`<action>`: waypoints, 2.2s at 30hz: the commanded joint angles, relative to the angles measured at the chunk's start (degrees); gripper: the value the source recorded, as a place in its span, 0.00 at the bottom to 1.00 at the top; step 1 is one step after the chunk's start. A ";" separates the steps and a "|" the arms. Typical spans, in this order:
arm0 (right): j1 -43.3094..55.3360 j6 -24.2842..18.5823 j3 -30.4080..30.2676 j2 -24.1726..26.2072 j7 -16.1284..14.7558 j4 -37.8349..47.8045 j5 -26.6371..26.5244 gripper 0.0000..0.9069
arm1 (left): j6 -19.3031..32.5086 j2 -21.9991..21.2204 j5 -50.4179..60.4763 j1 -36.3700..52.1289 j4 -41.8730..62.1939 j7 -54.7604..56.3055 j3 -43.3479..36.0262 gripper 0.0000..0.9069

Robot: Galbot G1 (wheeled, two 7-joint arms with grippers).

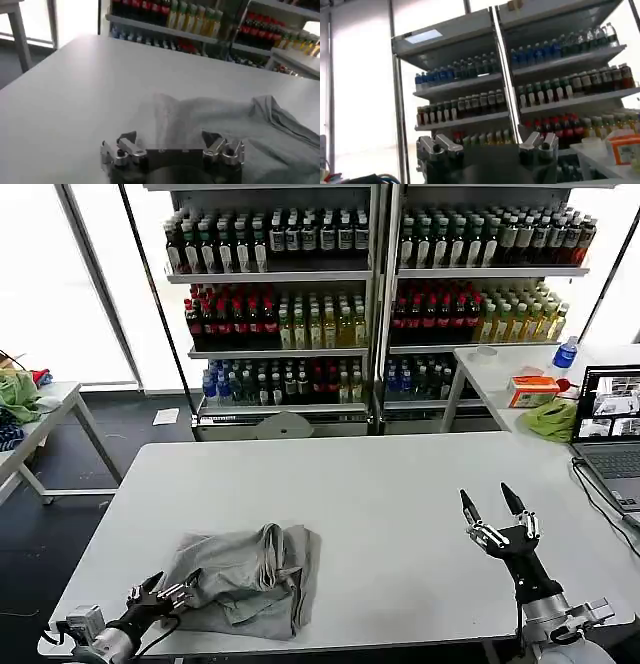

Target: Fold and organize the clothes.

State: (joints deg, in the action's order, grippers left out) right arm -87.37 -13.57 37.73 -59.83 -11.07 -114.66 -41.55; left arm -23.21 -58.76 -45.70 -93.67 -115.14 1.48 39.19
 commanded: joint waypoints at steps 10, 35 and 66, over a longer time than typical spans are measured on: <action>0.21 -0.08 0.46 0.48 0.02 0.14 -0.55 1.00 | -1.50 -0.43 -2.43 0.48 0.18 -0.44 -2.57 0.01; 1.46 -0.60 -0.22 0.74 -0.04 1.15 -1.02 1.00 | -1.32 8.54 -2.13 -2.27 4.07 -2.26 22.89 0.01; -0.37 0.70 1.74 -0.92 0.73 -2.51 -1.72 1.00 | -9.96 11.63 -1.33 15.66 -6.97 16.37 -26.28 0.01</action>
State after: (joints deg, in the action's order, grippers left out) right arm -86.36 -13.10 38.75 -60.08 -10.38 -115.75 -43.24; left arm -31.91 -42.95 -43.29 -91.53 -121.68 0.75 53.84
